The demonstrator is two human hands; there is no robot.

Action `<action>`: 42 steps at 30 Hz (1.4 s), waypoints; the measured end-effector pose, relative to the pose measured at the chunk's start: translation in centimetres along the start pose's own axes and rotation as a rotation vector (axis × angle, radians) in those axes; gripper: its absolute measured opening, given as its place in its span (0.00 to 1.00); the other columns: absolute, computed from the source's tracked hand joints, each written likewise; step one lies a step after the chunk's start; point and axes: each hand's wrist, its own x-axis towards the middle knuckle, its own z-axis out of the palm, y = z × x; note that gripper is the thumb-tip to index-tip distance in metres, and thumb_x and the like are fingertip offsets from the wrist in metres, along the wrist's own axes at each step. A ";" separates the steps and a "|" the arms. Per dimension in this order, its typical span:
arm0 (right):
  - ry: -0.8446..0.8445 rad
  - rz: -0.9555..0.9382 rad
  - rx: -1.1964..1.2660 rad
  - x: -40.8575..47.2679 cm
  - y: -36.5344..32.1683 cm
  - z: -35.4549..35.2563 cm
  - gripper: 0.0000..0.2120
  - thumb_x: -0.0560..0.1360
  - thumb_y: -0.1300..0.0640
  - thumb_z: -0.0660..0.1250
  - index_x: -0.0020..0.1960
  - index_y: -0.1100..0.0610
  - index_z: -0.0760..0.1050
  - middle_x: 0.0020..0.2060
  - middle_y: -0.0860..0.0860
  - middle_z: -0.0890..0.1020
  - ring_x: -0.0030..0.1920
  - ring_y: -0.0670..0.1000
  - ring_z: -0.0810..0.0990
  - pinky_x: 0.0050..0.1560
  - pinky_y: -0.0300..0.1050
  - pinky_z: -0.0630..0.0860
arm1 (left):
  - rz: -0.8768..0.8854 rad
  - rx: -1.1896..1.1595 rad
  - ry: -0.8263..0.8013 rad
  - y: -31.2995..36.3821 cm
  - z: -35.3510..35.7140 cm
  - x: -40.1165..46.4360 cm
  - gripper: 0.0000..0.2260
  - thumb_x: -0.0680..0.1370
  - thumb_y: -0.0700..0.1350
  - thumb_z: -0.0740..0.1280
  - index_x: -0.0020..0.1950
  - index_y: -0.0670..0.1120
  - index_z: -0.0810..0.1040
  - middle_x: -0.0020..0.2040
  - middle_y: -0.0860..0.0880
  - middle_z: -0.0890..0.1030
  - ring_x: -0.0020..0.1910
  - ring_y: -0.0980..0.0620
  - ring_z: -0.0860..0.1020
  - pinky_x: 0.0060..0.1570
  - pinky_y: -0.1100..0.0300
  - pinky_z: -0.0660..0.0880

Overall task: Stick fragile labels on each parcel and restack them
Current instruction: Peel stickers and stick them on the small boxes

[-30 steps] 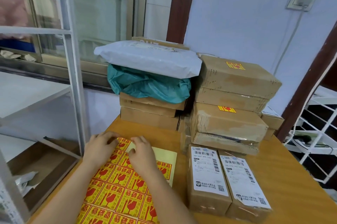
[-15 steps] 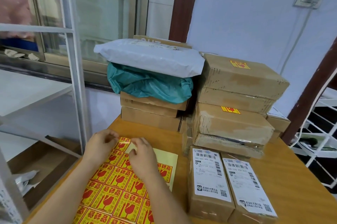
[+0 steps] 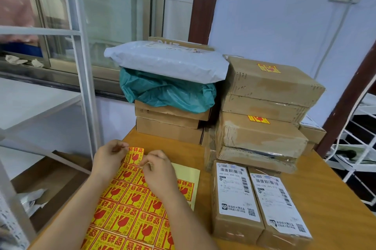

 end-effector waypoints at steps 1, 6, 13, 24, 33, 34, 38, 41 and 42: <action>-0.016 -0.010 -0.006 0.0 0.1 0.1 0.11 0.79 0.58 0.60 0.54 0.54 0.81 0.61 0.47 0.73 0.61 0.48 0.72 0.59 0.43 0.72 | -0.007 -0.012 0.007 0.0 0.0 0.0 0.05 0.79 0.40 0.65 0.51 0.42 0.80 0.46 0.46 0.81 0.45 0.50 0.79 0.40 0.61 0.72; -0.079 -0.039 -0.095 0.0 0.1 0.0 0.13 0.79 0.57 0.59 0.56 0.52 0.81 0.68 0.48 0.69 0.69 0.49 0.65 0.68 0.47 0.65 | -0.021 -0.048 0.025 0.1 -0.1 0.1 0.04 0.79 0.40 0.65 0.50 0.42 0.79 0.45 0.46 0.81 0.46 0.48 0.79 0.44 0.58 0.72; -0.082 -0.052 -0.165 -0.2 -0.2 0.0 0.14 0.80 0.58 0.58 0.58 0.53 0.80 0.64 0.48 0.73 0.64 0.50 0.70 0.65 0.47 0.68 | -0.021 -0.136 0.098 0.7 -0.4 -0.3 0.05 0.79 0.40 0.64 0.48 0.42 0.79 0.45 0.46 0.81 0.47 0.47 0.78 0.46 0.55 0.72; -0.151 0.111 -0.055 0.3 -3.2 -1.9 0.16 0.78 0.58 0.58 0.63 0.56 0.74 0.62 0.53 0.75 0.60 0.56 0.75 0.57 0.51 0.74 | 0.030 -0.257 0.012 6.4 -2.2 -2.1 0.06 0.78 0.37 0.64 0.43 0.43 0.78 0.44 0.45 0.80 0.46 0.48 0.78 0.45 0.59 0.72; 0.055 0.225 0.362 -4.2 -4.5 -8.3 0.10 0.78 0.60 0.58 0.56 0.52 0.74 0.53 0.50 0.79 0.51 0.49 0.78 0.49 0.42 0.76 | 0.106 -0.235 -0.099 10.5 -1.4 -6.7 0.05 0.78 0.37 0.64 0.44 0.42 0.78 0.44 0.42 0.81 0.45 0.44 0.78 0.48 0.50 0.74; 0.089 0.219 0.366 -4.9 -4.3 -9.4 0.10 0.78 0.60 0.58 0.55 0.52 0.75 0.52 0.49 0.79 0.50 0.48 0.77 0.50 0.41 0.75 | 0.116 -0.222 -0.120 10.9 -0.8 -7.4 0.05 0.78 0.37 0.64 0.45 0.42 0.78 0.44 0.42 0.81 0.45 0.45 0.78 0.47 0.52 0.74; 0.155 0.155 0.379 -7.7 -2.8 -13.8 0.08 0.81 0.58 0.57 0.51 0.51 0.75 0.47 0.46 0.79 0.48 0.44 0.76 0.48 0.37 0.73 | 0.176 -0.159 -0.211 12.2 2.4 -10.4 0.05 0.77 0.38 0.65 0.45 0.46 0.79 0.43 0.45 0.81 0.43 0.48 0.79 0.45 0.55 0.75; 0.143 0.136 0.322 -9.4 -1.3 -16.3 0.09 0.80 0.59 0.60 0.43 0.49 0.74 0.40 0.43 0.77 0.42 0.41 0.75 0.43 0.29 0.70 | 0.203 -0.177 -0.261 13.1 4.9 -12.5 0.06 0.77 0.36 0.66 0.44 0.45 0.79 0.40 0.46 0.80 0.40 0.51 0.76 0.40 0.62 0.72; 0.144 0.139 0.297 -9.8 -0.9 -17.0 0.11 0.79 0.60 0.61 0.40 0.49 0.73 0.37 0.43 0.76 0.39 0.40 0.73 0.40 0.29 0.68 | 0.208 -0.183 -0.275 13.3 5.7 -13.0 0.06 0.77 0.36 0.66 0.44 0.46 0.79 0.39 0.47 0.79 0.39 0.52 0.75 0.39 0.62 0.71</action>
